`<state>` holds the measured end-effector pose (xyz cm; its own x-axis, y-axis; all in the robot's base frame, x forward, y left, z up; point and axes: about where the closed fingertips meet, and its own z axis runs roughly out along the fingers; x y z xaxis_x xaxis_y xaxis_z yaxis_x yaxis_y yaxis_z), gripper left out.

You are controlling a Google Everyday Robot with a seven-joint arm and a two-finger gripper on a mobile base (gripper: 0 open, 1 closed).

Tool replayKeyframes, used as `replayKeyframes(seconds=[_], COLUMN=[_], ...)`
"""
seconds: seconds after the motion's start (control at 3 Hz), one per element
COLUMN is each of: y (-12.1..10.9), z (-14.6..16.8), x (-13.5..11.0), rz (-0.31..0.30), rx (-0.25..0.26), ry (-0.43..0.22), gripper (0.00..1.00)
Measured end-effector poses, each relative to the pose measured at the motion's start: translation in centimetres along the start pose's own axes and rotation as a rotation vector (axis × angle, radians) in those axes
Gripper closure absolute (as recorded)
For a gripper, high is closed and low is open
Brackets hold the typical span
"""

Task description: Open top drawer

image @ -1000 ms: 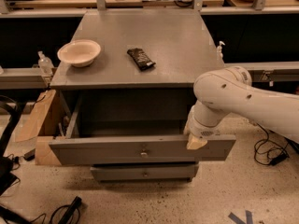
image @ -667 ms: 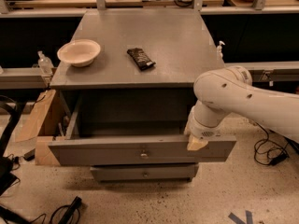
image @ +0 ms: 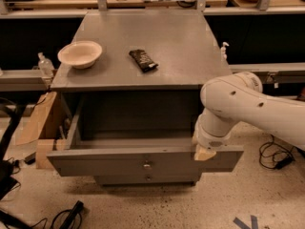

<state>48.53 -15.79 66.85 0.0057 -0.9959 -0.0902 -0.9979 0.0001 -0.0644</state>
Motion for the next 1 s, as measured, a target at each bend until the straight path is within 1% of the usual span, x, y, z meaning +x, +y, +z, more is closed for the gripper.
replayKeyframes(seconds=[0.33, 0.67, 1.0], y=[0.0, 4.0, 4.0], z=[-0.2, -0.3, -0.4], x=[0.0, -0.3, -0.3], rz=[0.000, 0.006, 0.006], rx=[0.000, -0.037, -0.037], ry=[0.000, 0.022, 0.022], gripper=[1.00, 1.00, 0.97])
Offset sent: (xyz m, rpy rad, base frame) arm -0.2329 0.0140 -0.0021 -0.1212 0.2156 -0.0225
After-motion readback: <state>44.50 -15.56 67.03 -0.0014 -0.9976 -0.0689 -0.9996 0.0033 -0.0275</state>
